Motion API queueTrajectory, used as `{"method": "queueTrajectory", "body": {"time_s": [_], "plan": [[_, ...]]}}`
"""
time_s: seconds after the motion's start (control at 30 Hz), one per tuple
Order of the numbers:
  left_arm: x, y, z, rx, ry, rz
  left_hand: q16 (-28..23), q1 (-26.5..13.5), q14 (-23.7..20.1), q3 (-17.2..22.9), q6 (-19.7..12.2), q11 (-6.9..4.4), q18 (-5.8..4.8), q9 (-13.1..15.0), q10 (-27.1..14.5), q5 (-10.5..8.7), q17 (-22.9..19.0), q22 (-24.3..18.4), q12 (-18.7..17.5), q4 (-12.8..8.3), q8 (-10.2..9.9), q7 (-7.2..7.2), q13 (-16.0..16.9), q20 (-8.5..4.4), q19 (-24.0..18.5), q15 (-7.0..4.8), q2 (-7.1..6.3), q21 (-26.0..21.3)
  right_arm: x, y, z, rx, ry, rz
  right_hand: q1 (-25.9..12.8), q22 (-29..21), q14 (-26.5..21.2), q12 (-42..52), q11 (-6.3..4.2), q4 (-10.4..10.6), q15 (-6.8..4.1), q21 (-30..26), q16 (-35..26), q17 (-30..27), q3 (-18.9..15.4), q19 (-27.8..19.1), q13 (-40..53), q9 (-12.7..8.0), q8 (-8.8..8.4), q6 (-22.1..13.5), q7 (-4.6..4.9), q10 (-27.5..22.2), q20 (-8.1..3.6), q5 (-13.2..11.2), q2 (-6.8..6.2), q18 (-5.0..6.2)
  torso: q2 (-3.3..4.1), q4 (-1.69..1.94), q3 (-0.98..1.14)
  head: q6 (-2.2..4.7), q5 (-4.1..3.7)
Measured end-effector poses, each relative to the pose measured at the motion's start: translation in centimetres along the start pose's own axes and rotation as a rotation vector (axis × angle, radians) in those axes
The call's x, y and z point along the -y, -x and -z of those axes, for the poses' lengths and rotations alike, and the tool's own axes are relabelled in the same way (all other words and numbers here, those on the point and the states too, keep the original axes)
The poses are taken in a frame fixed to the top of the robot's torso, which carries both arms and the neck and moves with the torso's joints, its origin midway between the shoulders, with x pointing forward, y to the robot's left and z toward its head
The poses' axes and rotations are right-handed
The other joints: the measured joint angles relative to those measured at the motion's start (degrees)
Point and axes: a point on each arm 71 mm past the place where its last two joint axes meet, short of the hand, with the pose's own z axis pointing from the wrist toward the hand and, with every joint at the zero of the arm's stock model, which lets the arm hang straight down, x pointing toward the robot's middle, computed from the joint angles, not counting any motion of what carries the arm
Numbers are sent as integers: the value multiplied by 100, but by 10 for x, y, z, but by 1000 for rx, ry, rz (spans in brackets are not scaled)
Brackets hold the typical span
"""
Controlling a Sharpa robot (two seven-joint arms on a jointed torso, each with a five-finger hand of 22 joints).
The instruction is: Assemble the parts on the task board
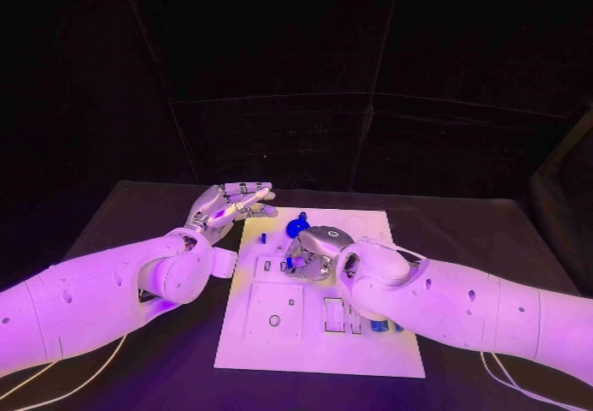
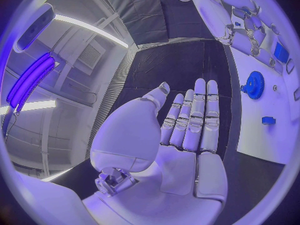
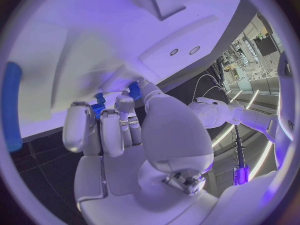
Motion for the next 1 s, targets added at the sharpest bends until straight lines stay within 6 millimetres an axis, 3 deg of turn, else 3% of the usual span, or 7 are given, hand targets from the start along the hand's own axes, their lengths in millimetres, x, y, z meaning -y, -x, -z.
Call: {"method": "queueTrajectory", "body": {"time_s": [0.43, 0.47, 0.6, 0.73, 0.87, 0.93, 1.0], "plan": [[-1, 2, -1, 4, 3, -2, -25, 0, 7, 41, 45, -14, 0, 0, 14, 0, 18, 0, 0, -41, 0, 3, 0, -24, 25, -7, 0, 0, 1, 1, 14, 72, 25, -40, -81, -117, 19, -156, 40, 181, 62, -53, -67, -1, -182, -54, -175, -13, -62, -268, 63, -142, 54, 46, -83, 0, 1, -1, 8, 28, 8], [-1, 3, -1, 5, 5, -4, -19, 0, 103, 41, 128, -53, -1, 5, 112, 0, 43, 5, 27, -41, 29, -22, 4, -40, 106, -38, 0, 21, 1, 2, 16, 81, 35, -46, -81, -122, 20, -157, 40, 187, 62, -62, -69, -1, -188, -62, -177, -13, -68, -275, 71, -142, 62, 53, -84, 0, 0, -1, 9, 29, 11], [-2, 7, -1, 10, 17, -25, 445, -274, 1055, 22, 471, -269, -1, 25, 666, 0, 349, 203, 170, -22, 135, -203, 47, -344, 863, -351, -116, 496, 3, 11, 28, 114, 91, -73, -91, -162, 20, -156, 79, 294, 62, -88, -70, -1, -296, -82, -199, -13, -68, -325, 84, -181, 82, 94, -152, 0, -14, -15, 14, 47, 24], [-4, 13, -1, 10, 44, -64, 847, -511, 1672, -66, 644, -405, -2, 18, 1068, 0, 699, 366, 179, 66, 135, -270, 76, -516, 1342, -517, -243, 844, 8, 28, 37, 146, 141, -92, -90, -249, 20, -156, 123, 385, 103, -136, -133, -1, -519, -146, -253, -13, -69, -462, 133, -224, 101, 102, -152, 0, -36, -31, 23, 63, 30], [-7, 19, -2, 8, 81, -112, 1436, -628, 2011, -131, 839, -517, -2, 16, 1467, 0, 1262, 587, 258, 112, 139, -343, 156, -671, 1736, -639, -282, 1256, 17, 48, 45, 182, 165, -115, -34, -282, 20, -156, 131, 426, 103, -170, -134, -1, -605, -167, -281, -13, -98, -532, 146, -275, 121, 149, -147, 0, -73, -55, 46, 68, 49], [-8, 22, -3, 3, 109, -147, 2215, -670, 2048, -159, 915, -574, -1, 28, 1654, 0, 2025, 710, 319, 127, 166, -401, 221, -743, 1868, -683, -322, 1467, 24, 62, 49, 205, 168, -131, 23, -296, 20, -156, 151, 410, 103, -170, -134, -1, -622, -167, -298, -13, -97, -540, 154, -294, 121, 186, -90, 0, -98, -68, 61, 68, 68], [-8, 23, -6, -3, 134, -179, 3554, -769, 2037, -209, 1005, -646, -1, 53, 1873, 0, 3340, 896, 432, 177, 168, -452, 350, -830, 1955, -775, -311, 1765, 29, 73, 52, 219, 164, -145, 134, -308, 19, -168, 130, 403, 103, -185, -139, -8, -629, -167, -314, 3, -65, -526, 141, -317, 121, 261, -33, 0, -115, -75, 73, 68, 77]]}}
